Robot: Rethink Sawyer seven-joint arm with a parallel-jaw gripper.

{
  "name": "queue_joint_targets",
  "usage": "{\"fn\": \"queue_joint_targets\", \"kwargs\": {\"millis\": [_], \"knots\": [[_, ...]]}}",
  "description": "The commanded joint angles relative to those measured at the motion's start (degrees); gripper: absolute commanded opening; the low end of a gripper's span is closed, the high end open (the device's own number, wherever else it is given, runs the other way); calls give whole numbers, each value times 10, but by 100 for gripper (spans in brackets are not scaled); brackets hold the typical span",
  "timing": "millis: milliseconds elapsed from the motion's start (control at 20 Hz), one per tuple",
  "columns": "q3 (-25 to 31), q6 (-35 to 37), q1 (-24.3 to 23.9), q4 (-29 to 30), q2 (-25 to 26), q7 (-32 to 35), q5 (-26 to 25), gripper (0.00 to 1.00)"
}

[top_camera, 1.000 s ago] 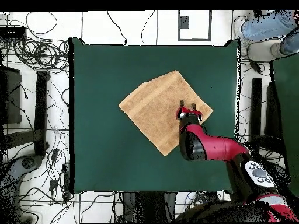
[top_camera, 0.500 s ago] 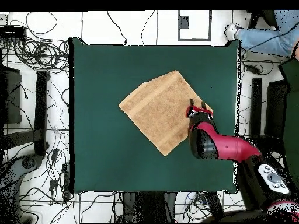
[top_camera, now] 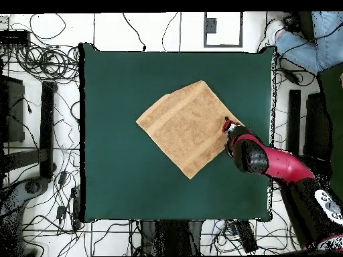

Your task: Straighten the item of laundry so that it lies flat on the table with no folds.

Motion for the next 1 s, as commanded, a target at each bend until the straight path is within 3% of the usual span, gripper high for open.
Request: {"fn": "queue_joint_targets", "kwargs": {"millis": [50, 450, 700, 1000], "knots": [[45, 123, 24, -21, 87, -40, 13, 100], [37, 190, 32, -21, 76, -54, 26, 100], [-53, 259, 101, -36, 23, -23, 14, 100], [-70, 292, 101, -22, 0, -48, 3, 100]]}}
